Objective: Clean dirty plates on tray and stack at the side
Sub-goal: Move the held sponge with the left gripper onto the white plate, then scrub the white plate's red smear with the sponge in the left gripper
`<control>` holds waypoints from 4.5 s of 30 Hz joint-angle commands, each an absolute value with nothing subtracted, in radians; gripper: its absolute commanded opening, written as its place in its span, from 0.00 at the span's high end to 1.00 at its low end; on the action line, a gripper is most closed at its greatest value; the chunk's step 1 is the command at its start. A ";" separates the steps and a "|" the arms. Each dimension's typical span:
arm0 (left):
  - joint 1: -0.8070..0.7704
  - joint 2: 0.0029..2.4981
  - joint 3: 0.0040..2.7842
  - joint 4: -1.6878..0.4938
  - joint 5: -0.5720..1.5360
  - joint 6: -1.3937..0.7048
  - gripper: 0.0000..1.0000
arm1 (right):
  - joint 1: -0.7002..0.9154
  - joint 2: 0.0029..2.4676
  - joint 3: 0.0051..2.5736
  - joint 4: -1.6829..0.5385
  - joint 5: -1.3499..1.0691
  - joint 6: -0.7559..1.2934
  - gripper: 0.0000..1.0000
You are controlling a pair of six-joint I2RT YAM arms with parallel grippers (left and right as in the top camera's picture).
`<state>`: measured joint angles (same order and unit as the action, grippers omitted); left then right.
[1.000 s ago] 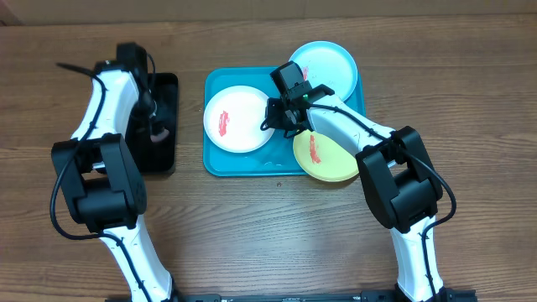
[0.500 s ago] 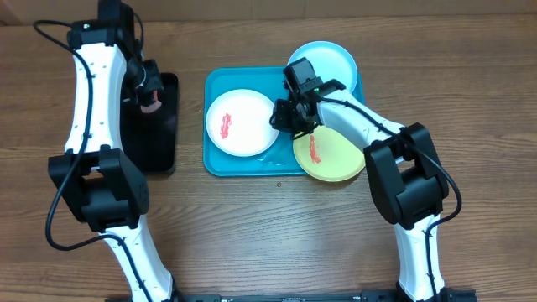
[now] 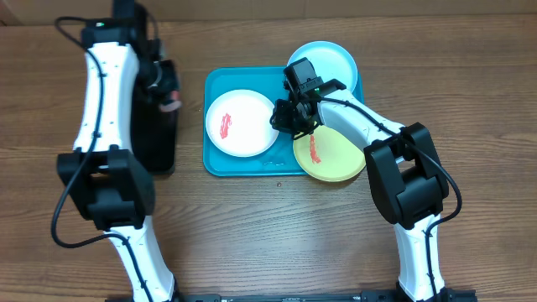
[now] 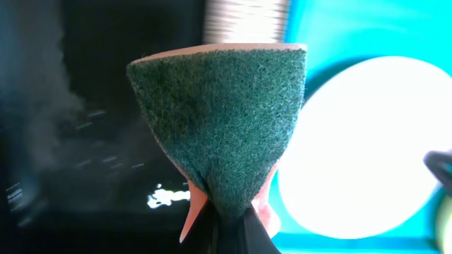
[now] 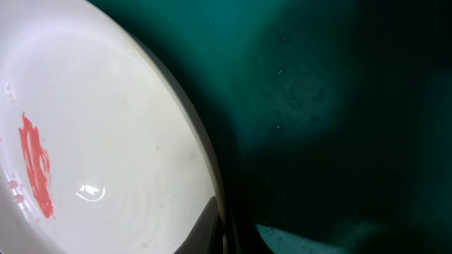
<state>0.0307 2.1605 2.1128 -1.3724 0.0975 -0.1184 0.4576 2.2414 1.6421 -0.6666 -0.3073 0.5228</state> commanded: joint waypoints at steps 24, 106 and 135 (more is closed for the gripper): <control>-0.216 2.428 1.892 -1.234 -0.194 -0.363 0.96 | 0.451 2.251 1.649 -0.668 -0.316 0.517 0.96; -0.302 2.425 2.028 -1.389 0.452 0.068 0.96 | 0.451 2.251 1.649 -0.680 -0.317 0.528 0.96; -0.315 2.425 2.028 -1.459 0.260 -0.043 0.96 | 0.451 2.251 1.649 -0.679 -0.316 0.528 0.96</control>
<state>-0.2996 2.4008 2.0354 -1.4445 0.0040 -0.2596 0.4564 2.2417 1.6421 -0.6811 -0.3256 0.5224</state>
